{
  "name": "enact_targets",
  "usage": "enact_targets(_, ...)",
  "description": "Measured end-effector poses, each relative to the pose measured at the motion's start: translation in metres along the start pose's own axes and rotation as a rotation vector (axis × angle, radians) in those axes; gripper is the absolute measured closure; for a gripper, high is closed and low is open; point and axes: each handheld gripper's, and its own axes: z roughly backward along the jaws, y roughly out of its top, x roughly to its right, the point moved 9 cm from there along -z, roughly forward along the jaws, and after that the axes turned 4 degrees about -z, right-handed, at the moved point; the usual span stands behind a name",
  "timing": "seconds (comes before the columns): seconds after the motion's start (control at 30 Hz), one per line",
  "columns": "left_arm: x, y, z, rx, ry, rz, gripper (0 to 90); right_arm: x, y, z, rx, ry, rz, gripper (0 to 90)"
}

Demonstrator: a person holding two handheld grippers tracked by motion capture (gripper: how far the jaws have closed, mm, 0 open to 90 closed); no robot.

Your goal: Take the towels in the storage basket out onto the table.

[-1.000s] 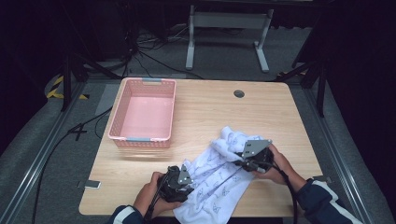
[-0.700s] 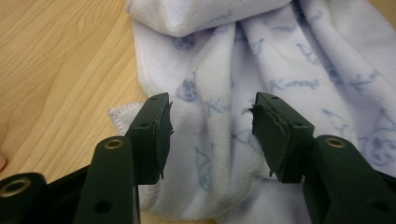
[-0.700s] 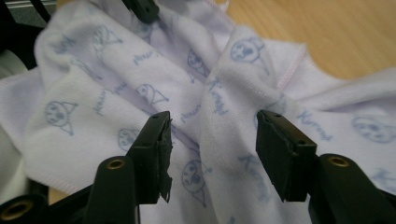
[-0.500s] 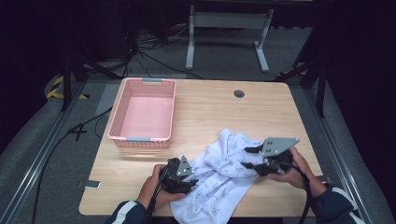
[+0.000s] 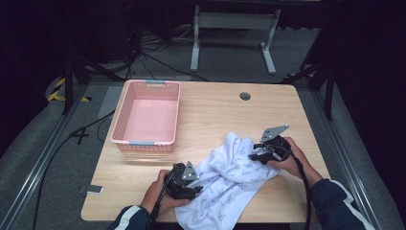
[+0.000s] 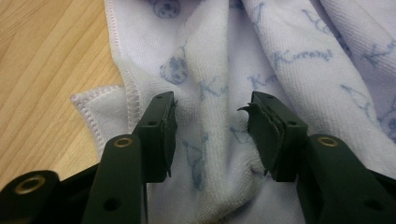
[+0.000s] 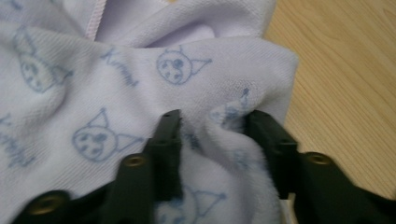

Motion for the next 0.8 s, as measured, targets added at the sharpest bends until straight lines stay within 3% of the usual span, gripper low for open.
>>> enact_targets(0.13,0.001,-0.002,0.002,-0.01,0.0,0.021,52.0,0.0,0.003,0.016,0.043,-0.05,0.041,81.2)
enact_targets(0.27,-0.001,-0.005,0.004,-0.003,0.012,0.034,51.9,0.013,0.008,0.039,0.105,-0.142,0.02,83.6)
enact_targets(0.37,0.0,-0.01,0.008,-0.01,0.027,0.056,52.1,0.035,0.006,0.057,0.133,-0.237,-0.012,83.8)
enact_targets(0.4,0.0,-0.01,0.008,-0.01,0.027,0.056,52.1,0.035,0.006,0.057,0.133,-0.237,-0.012,83.8)
enact_targets(0.43,0.001,-0.014,0.012,-0.03,0.027,0.068,52.1,0.045,0.003,0.062,0.132,-0.288,-0.019,83.8)
enact_targets(0.5,0.002,-0.02,0.017,-0.037,0.046,0.086,52.2,0.071,-0.005,0.072,0.131,-0.413,-0.082,83.8)
enact_targets(0.53,0.002,-0.023,0.019,-0.037,0.052,0.091,52.2,0.084,-0.009,0.077,0.147,-0.449,-0.132,83.8)
enact_targets(0.63,0.004,-0.03,0.025,-0.056,0.065,0.121,52.4,0.114,-0.024,0.084,0.121,-0.559,-0.2,83.8)
enact_targets(0.77,0.01,-0.041,0.035,-0.083,0.076,0.145,52.4,0.147,-0.051,0.083,0.067,-0.607,-0.304,83.6)
enact_targets(0.8,0.011,-0.044,0.038,-0.092,0.072,0.149,52.5,0.15,-0.055,0.081,0.06,-0.596,-0.322,83.5)
